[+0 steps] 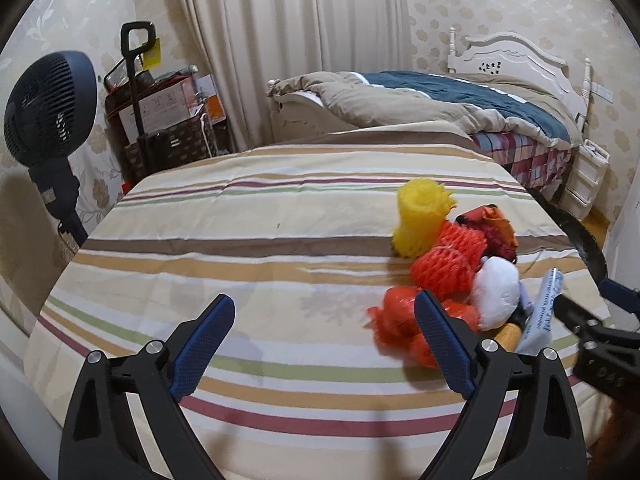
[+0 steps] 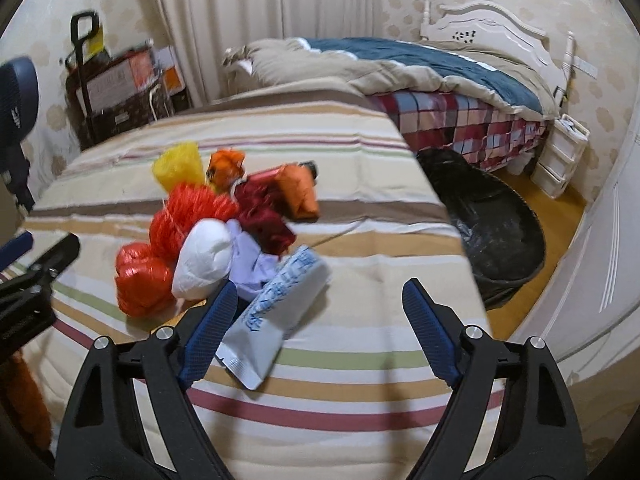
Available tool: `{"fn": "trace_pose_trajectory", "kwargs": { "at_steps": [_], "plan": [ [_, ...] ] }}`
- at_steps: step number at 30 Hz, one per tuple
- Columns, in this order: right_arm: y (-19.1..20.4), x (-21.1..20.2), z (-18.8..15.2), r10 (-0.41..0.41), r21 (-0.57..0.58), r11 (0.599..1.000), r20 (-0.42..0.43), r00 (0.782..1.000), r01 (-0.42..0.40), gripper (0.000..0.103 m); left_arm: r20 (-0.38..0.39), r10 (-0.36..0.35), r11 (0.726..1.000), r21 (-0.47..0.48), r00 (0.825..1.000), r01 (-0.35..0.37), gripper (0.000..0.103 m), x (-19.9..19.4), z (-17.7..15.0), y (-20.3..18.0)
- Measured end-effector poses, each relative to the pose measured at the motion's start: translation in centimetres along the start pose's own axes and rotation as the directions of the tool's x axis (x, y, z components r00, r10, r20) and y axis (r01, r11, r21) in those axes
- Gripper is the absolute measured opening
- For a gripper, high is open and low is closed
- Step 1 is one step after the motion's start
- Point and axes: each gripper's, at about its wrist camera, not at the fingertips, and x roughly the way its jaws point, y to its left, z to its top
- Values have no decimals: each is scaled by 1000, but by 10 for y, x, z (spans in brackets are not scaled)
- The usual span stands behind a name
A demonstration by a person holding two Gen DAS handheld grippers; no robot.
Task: Collect trash
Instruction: 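Grasp the white tube with the right tool while the left tool grasps the red mesh bag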
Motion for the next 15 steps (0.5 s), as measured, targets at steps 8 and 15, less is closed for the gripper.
{"fn": "trace_pose_trajectory", "kwargs": {
  "at_steps": [8,15],
  "plan": [
    [1,7,-10,-66,-46,997,-47,997,64,82,-21,-17,999,-32,1000,17,91,7,-5,11],
    [3,9,-8,-53,-47,998,-39,998,52,82,-24,-37,998,-45,999,36,91,7,-6,8]
  ]
}}
